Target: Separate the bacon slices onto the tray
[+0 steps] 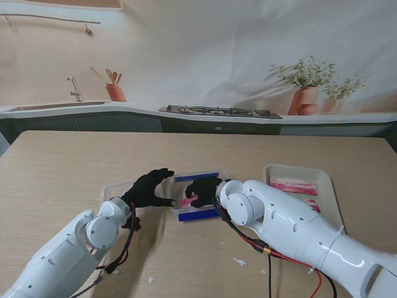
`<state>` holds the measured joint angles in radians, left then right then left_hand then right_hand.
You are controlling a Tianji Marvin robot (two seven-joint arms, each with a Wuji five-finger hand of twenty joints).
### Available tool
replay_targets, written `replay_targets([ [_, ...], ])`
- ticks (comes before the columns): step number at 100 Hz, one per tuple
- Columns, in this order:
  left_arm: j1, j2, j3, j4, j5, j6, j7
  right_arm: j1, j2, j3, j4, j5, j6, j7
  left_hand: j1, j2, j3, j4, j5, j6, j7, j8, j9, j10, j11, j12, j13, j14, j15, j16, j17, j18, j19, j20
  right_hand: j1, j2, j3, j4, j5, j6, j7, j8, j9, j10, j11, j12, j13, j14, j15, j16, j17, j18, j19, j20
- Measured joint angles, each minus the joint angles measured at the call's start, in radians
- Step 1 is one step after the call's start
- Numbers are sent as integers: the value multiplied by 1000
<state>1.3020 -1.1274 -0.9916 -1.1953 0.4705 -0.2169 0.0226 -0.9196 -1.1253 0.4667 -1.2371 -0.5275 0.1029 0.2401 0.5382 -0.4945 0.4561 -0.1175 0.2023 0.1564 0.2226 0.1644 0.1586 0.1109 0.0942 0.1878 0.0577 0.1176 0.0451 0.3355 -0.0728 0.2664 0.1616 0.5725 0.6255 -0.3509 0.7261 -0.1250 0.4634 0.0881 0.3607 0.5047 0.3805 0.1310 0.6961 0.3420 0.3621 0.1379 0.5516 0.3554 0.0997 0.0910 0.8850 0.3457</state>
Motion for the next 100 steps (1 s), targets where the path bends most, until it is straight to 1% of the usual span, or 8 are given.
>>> replay_targets([
  [7, 0, 0, 0, 0, 0, 0, 0, 2, -1, -2, -1, 4, 9, 6, 0, 0, 0, 0, 0, 0, 0, 0, 0, 0, 0, 0, 0, 0, 0, 0, 0, 0, 0, 0, 1, 2, 0, 0, 0, 7, -5, 0, 41, 2, 12, 11, 48, 4, 35, 12, 23, 9, 23, 20],
  [21, 0, 0, 0, 0, 0, 0, 0, 5, -1, -3, -7, 13, 23, 21, -2, 0, 0, 0, 0, 0, 0, 0, 0, 0, 0, 0, 0, 0, 0, 0, 0, 0, 0, 0, 11, 2, 0, 0, 0, 16, -6, -11, 110, 2, 105, 56, 142, 13, 172, 79, 59, 12, 64, 61],
  [29, 0, 0, 1, 1, 0, 0, 0, 6, 0, -3, -12, 14, 30, 29, -4, 0, 0, 0, 0, 0, 0, 0, 0, 0, 0, 0, 0, 0, 0, 0, 0, 0, 0, 0, 13, 1, 0, 0, 2, 19, -6, -12, 114, 2, 150, 75, 142, 14, 185, 98, 72, 21, 82, 75],
  [44, 0, 0, 1, 1, 0, 0, 1, 6, 0, -1, -16, 20, 39, 33, -5, 0, 0, 0, 0, 0, 0, 0, 0, 0, 0, 0, 0, 0, 0, 0, 0, 0, 0, 0, 13, -5, -7, 0, 22, 27, -5, -22, 113, 2, 178, 104, 150, 17, 195, 104, 108, 29, 106, 91],
  [53, -1, 0, 1, 1, 1, 0, 1, 1, -1, 10, -17, 38, 49, 33, -3, 0, 0, 0, 0, -2, 0, 0, 0, 0, 0, 0, 0, 0, 0, 0, 0, 0, 0, 0, 13, -35, 1, 0, 30, 27, -3, -22, 122, 2, 195, 120, 169, 22, 195, 104, 133, 35, 117, 94],
  [59, -1, 0, 0, 1, 1, 0, 1, -5, -2, 18, -19, 44, 55, 33, 0, 0, 1, 0, 0, 1, 0, 0, 0, 0, 0, 0, 0, 0, 0, 0, 0, 0, 0, 0, 13, -35, 6, 0, 41, 28, 11, -22, 159, 2, 240, 146, 300, 27, 310, 135, 164, 37, 138, 95],
  [64, -1, 0, 0, 1, 1, 0, 1, -11, -1, 18, -21, 42, 59, 35, 0, 0, 3, 0, 0, 1, 0, 0, 0, 0, 0, 0, 0, 0, 0, 0, 0, 0, 0, 0, 13, -35, 13, 0, 42, 29, 9, -23, 170, 2, 253, 161, 344, 27, 366, 157, 176, 37, 154, 102],
  [100, -1, 0, 1, 1, 0, 0, -1, -43, -1, 53, -42, 44, 79, 22, 0, 0, 3, 0, 0, 1, 0, 0, 0, 0, 0, 0, 0, 0, 0, 0, 0, 0, 0, 0, 13, -57, 34, 0, 54, 30, 22, -34, 186, 0, 278, 223, 347, 41, 423, 199, 174, 50, 188, 129],
])
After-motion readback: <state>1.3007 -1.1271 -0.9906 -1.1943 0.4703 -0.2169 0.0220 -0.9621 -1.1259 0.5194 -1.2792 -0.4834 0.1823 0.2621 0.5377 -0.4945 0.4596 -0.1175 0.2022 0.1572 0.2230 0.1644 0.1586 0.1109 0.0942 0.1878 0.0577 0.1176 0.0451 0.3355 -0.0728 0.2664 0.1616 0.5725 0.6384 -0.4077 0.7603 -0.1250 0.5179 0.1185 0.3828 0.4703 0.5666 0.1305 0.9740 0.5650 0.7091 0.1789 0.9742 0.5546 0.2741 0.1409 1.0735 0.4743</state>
